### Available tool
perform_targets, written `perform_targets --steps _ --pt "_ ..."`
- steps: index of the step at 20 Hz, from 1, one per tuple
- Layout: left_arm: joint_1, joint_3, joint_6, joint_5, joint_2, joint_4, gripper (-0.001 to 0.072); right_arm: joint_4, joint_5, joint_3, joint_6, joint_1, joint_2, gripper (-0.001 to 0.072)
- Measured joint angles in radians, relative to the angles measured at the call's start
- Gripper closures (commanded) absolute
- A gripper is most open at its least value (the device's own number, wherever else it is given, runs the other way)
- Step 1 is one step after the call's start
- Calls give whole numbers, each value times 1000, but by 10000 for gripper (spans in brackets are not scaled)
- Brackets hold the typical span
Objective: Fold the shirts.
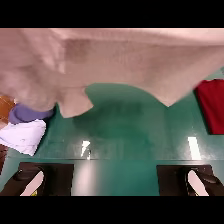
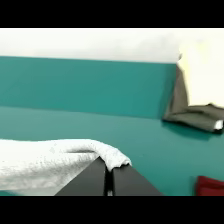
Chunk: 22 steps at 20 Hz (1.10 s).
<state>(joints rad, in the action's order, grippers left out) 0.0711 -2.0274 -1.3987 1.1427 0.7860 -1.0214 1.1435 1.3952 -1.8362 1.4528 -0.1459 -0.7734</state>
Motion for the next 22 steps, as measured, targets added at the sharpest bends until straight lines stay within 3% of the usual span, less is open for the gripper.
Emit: perform_targets --steps 5,10,16,22 --pt "0 -17 -50 33 19 -13 689 72 196 -212 50 -2 -102 700" --pt "-2 210 -66 138 129 -9 689 115 271 -73 76 16 -245 700" --pt "-79 446 -16 154 440 -5 688 250 227 151 82 140 -540 699" --pt "-97 483 13 -48 736 -17 688 282 101 84 82 175 -872 698"
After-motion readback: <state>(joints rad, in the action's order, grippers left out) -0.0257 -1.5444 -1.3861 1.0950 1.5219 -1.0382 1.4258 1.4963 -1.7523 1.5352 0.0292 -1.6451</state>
